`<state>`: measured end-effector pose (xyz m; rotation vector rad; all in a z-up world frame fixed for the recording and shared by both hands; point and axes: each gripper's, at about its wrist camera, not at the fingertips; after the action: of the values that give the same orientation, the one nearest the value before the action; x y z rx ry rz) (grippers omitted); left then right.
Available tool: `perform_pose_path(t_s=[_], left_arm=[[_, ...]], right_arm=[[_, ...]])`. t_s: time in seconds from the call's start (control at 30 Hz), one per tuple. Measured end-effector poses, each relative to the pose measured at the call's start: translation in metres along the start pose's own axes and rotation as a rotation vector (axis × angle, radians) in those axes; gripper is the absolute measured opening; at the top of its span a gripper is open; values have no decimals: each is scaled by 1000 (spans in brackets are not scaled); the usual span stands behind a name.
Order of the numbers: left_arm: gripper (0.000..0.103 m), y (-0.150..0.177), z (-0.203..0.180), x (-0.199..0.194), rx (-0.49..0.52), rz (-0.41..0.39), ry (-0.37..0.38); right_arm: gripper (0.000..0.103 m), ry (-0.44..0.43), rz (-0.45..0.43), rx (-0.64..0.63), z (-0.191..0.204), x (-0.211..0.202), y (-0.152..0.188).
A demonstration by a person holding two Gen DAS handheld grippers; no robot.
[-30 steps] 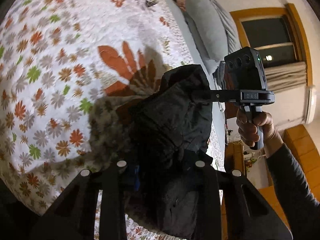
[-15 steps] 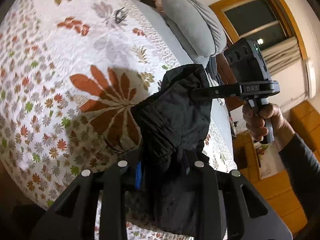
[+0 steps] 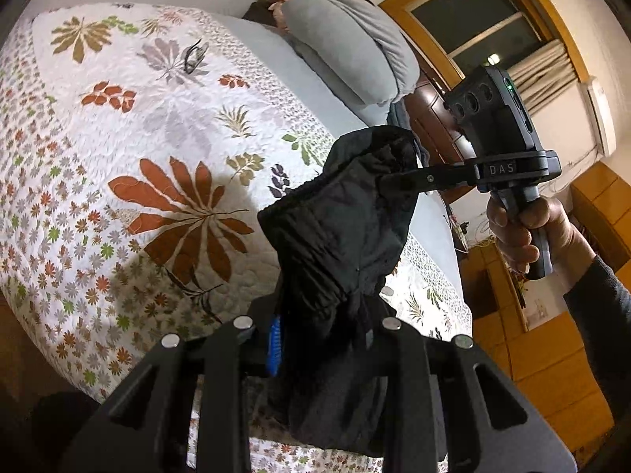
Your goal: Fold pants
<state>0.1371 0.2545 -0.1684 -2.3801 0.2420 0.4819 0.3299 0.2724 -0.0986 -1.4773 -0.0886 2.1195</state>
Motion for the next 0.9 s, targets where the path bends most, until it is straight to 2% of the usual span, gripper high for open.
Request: perform_pose_path(t_s=[0.3, 0.53, 0.9], left_arm=[[25, 6, -47, -16, 106, -14, 22], [25, 18, -99, -29, 207, -20, 50], [24, 44, -175, -43, 359, -28, 62]], right_arm=[[22, 60, -93, 5, 15, -52, 27], [22, 99, -184, 21, 22, -101, 64], [22, 111, -338, 38, 23, -167, 125]])
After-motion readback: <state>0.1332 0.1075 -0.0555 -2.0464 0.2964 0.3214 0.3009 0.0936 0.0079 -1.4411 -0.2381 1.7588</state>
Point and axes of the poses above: each gripper's, at about its wrist camera, not at the fingertips, and x roughly the way its jaws point, z to its left, y to its underside, and after that the axes turned 14 degrees about -z, right-handed
